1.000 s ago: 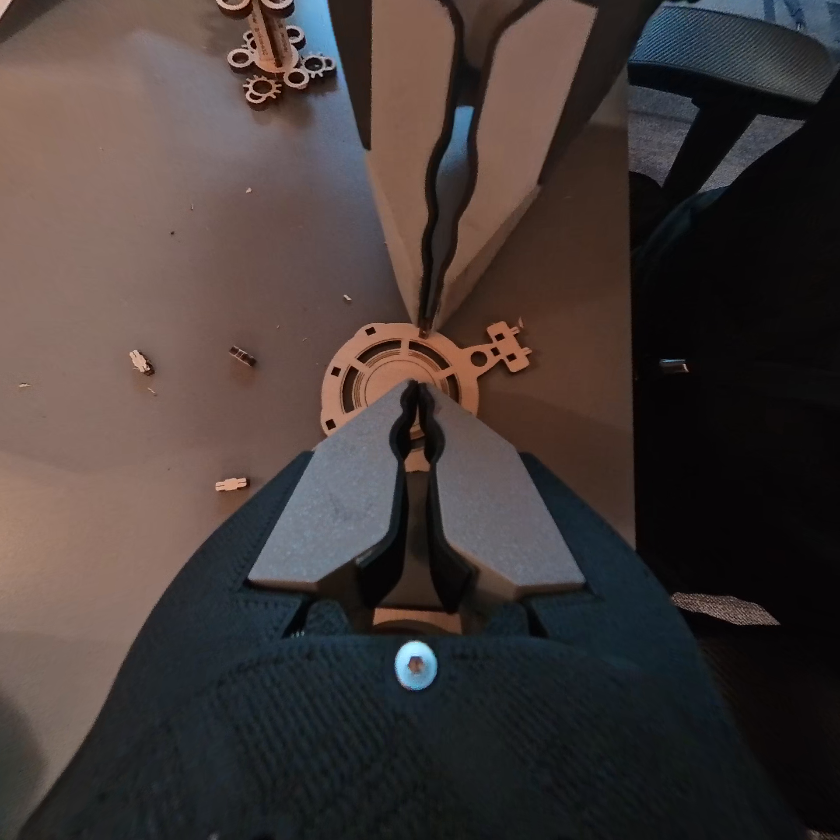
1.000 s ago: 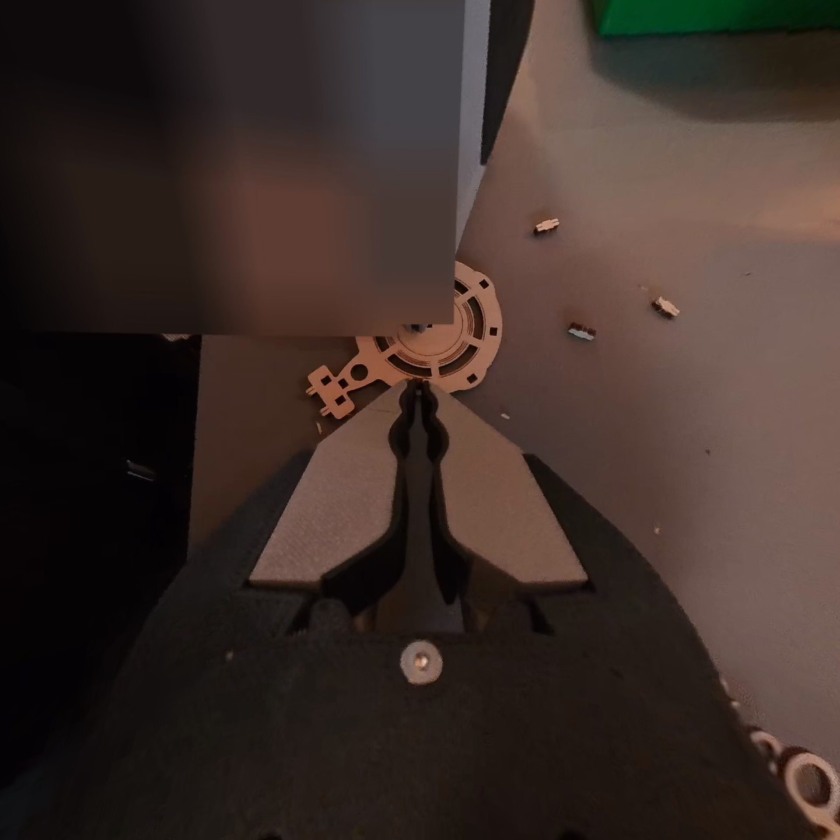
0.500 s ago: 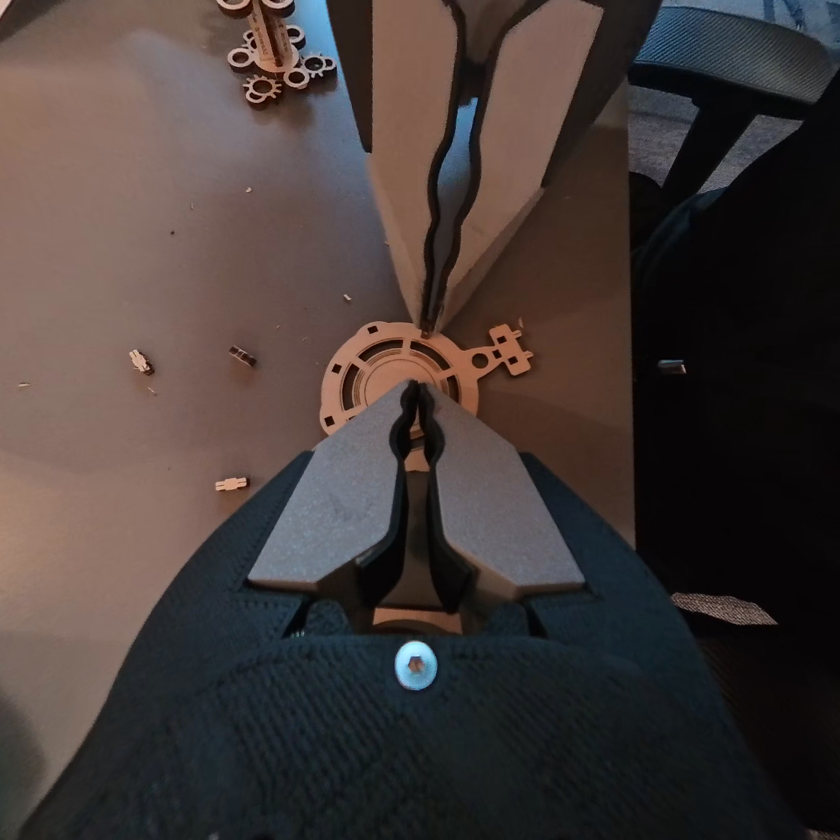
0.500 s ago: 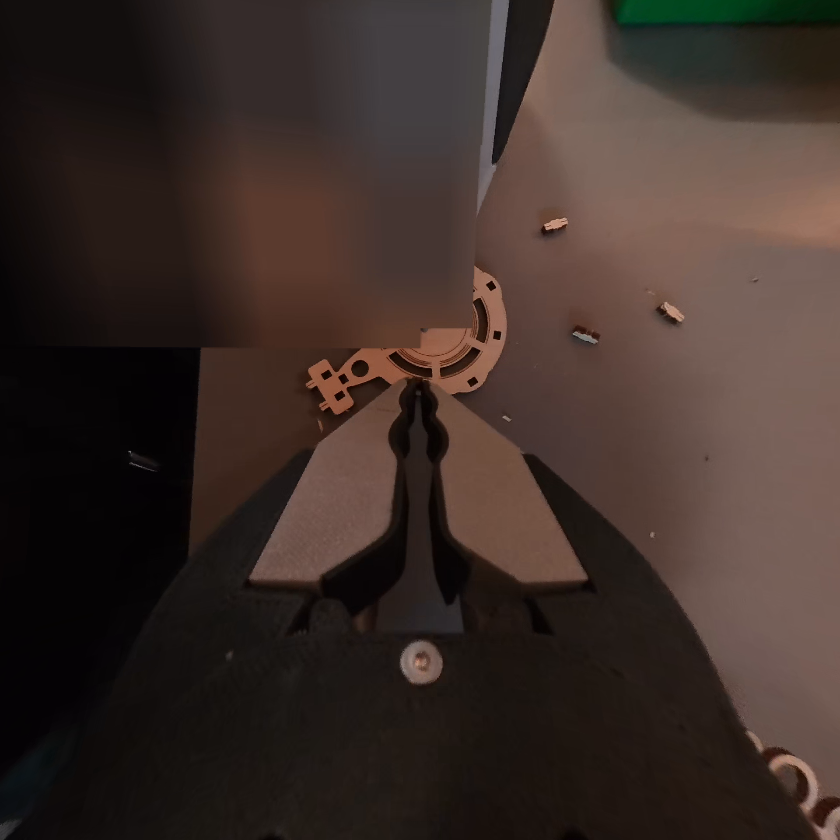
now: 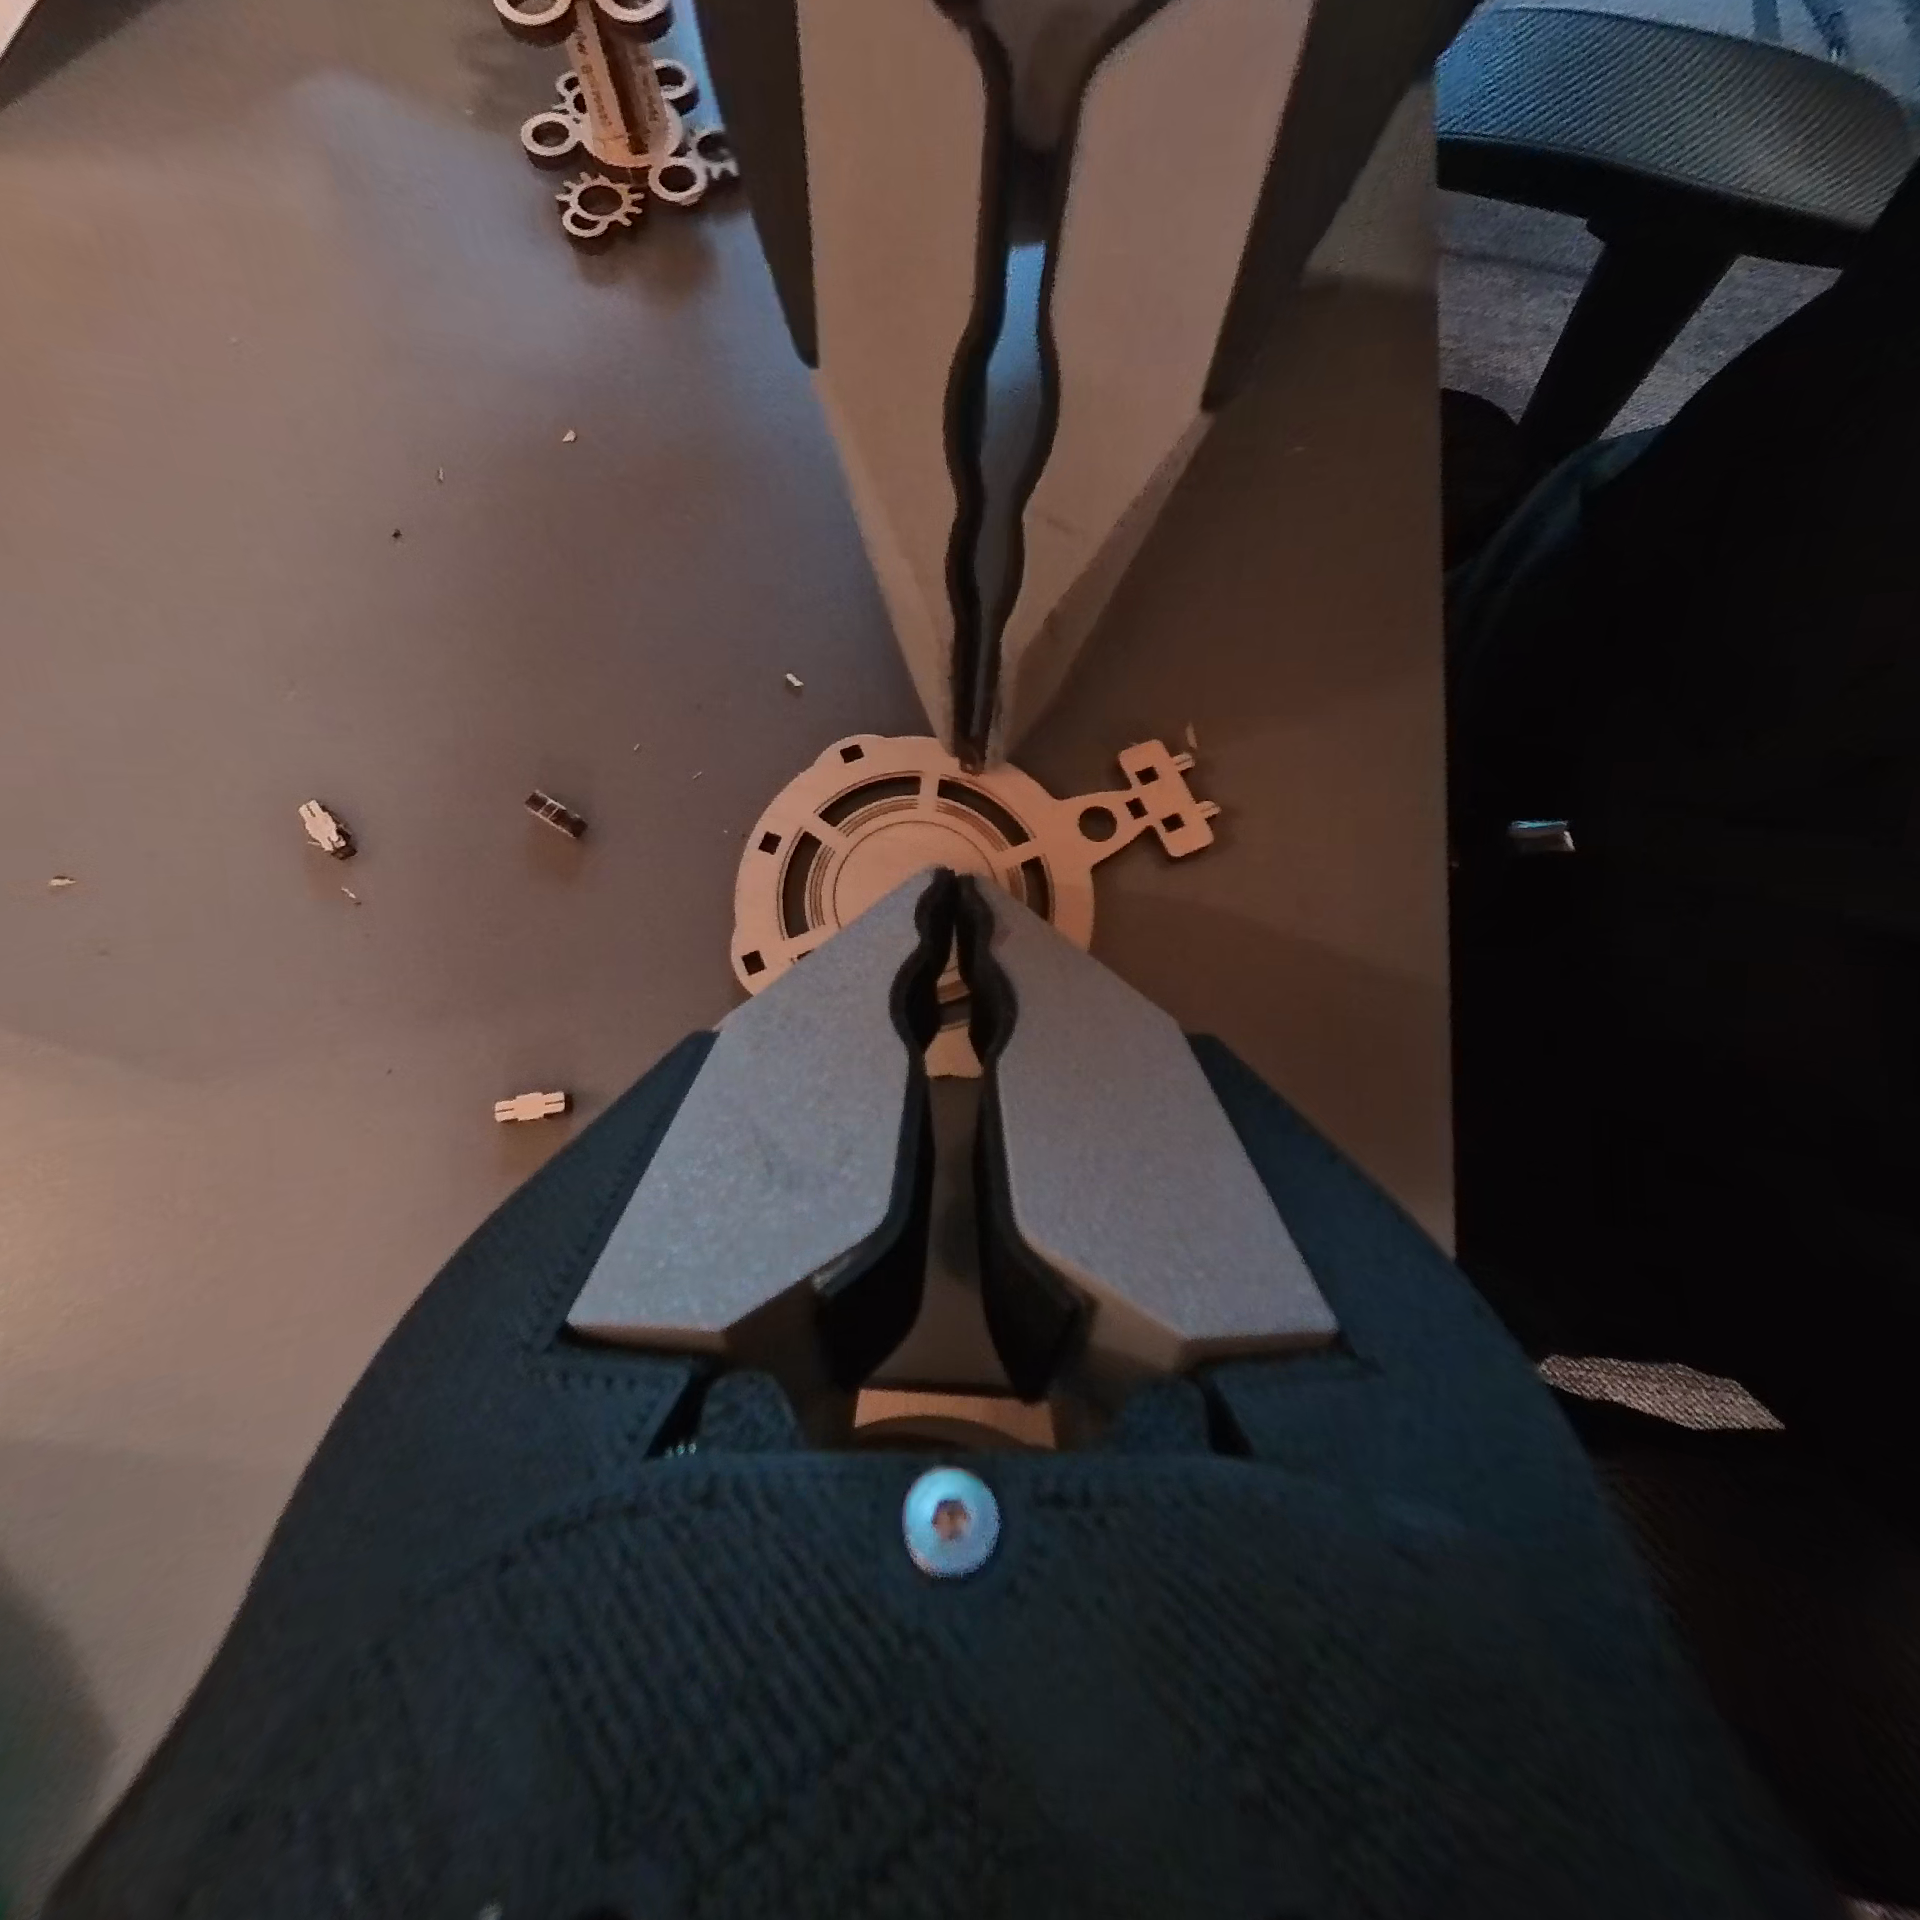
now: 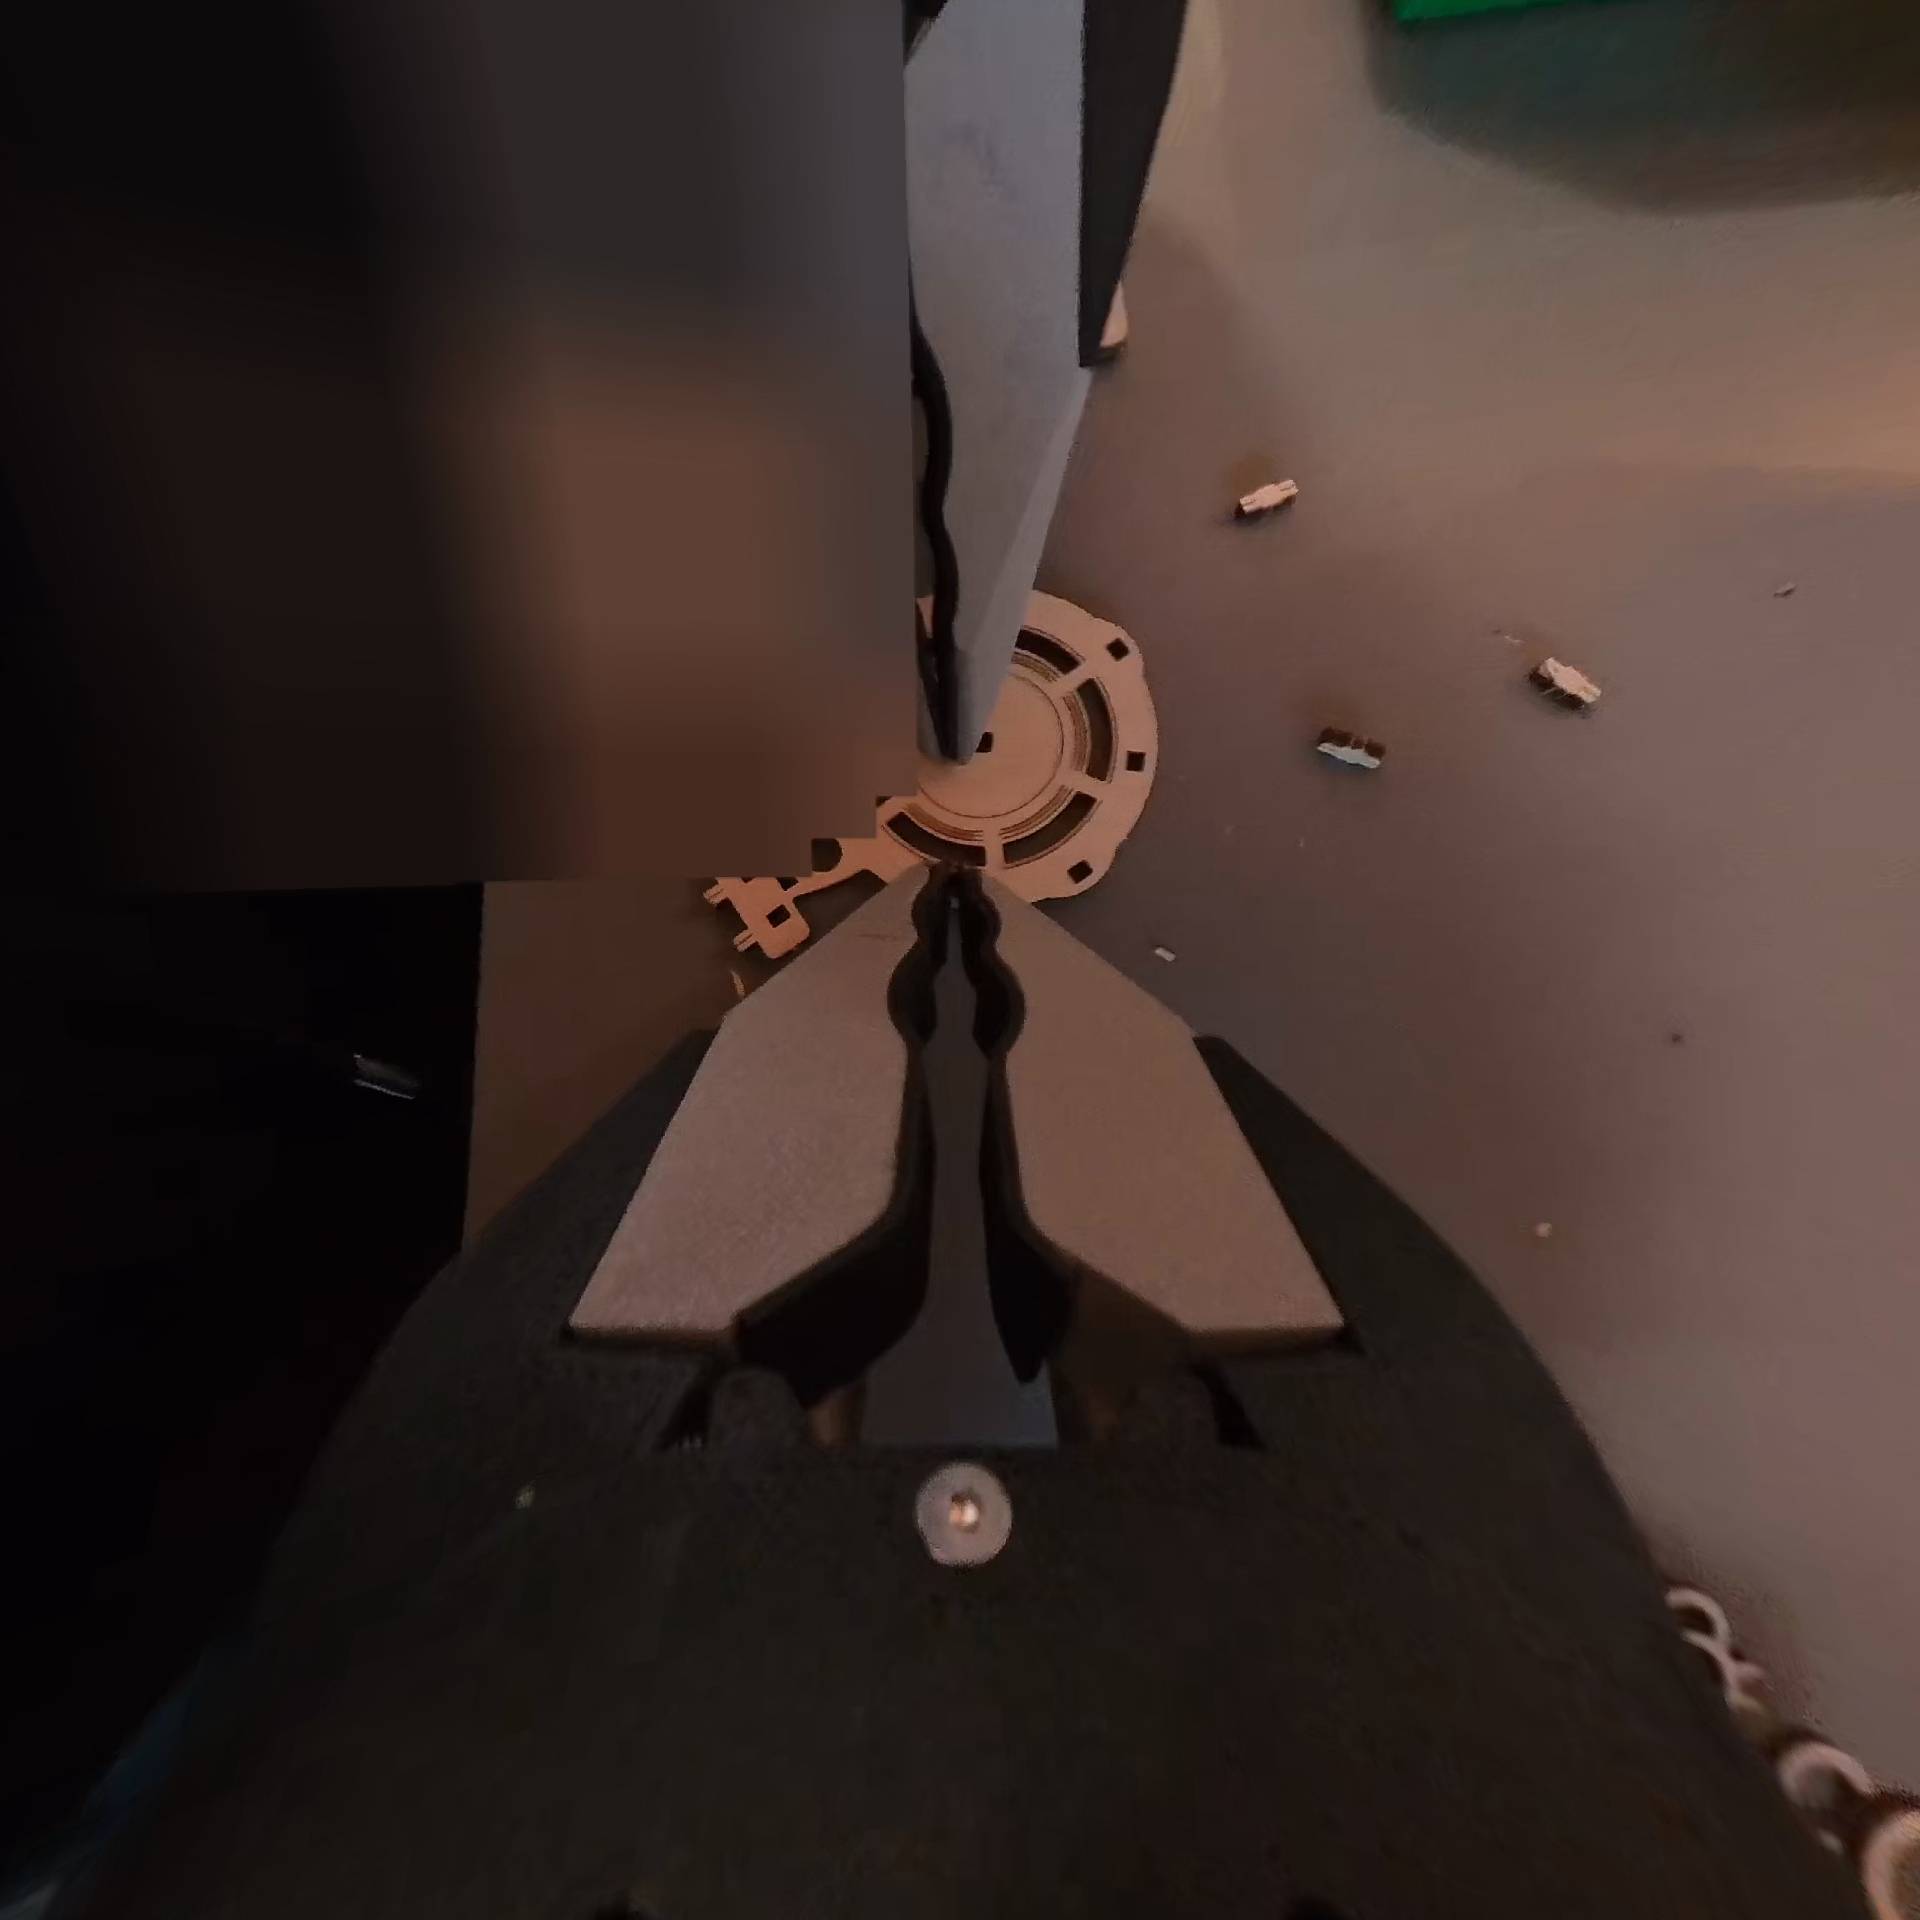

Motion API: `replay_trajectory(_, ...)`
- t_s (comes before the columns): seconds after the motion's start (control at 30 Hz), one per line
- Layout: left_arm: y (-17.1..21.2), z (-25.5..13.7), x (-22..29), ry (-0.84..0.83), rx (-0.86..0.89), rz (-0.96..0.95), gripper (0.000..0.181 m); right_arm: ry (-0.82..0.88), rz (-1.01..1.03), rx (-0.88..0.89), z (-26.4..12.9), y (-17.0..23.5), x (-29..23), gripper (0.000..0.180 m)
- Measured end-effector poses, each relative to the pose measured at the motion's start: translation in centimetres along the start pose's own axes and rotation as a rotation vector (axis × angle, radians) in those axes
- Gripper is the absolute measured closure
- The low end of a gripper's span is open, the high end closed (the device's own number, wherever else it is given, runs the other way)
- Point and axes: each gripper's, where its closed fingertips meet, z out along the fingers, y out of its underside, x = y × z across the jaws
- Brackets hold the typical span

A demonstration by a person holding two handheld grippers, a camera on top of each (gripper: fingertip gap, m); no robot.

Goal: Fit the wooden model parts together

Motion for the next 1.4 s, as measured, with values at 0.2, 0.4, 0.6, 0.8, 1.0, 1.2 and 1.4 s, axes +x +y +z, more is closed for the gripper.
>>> replay_trajectory(0.2,0.01,0.01,-0.01,0.001,0.000,-0.001,0.181,-0.016,0.020,0.056,-0.03,-0.02,0.02,0.179)
replay_trajectory(0.4,0.02,0.01,-0.03,0.000,0.000,0.001,0.181,0.128,-0.145,0.054,-0.03,-0.02,0.01,0.179)
replay_trajectory(0.6,0.02,0.00,-0.04,0.000,0.000,0.000,0.181,-0.001,0.020,0.108,-0.07,-0.01,0.01,0.179)
replay_trajectory(0.8,0.03,-0.01,-0.04,0.000,0.000,0.000,0.181,0.137,-0.165,0.071,-0.05,0.01,0.03,0.179)
replay_trajectory(1.0,0.03,0.00,-0.05,-0.002,0.000,0.003,0.181,0.001,0.015,0.108,-0.07,0.05,0.01,0.179)
replay_trajectory(1.2,0.03,0.00,-0.05,0.001,0.000,0.000,0.181,0.175,-0.222,0.051,-0.04,0.08,0.01,0.179)
replay_trajectory(1.4,0.02,0.00,-0.04,0.000,0.000,0.001,0.181,0.019,-0.018,0.095,-0.06,0.11,-0.01,0.179)
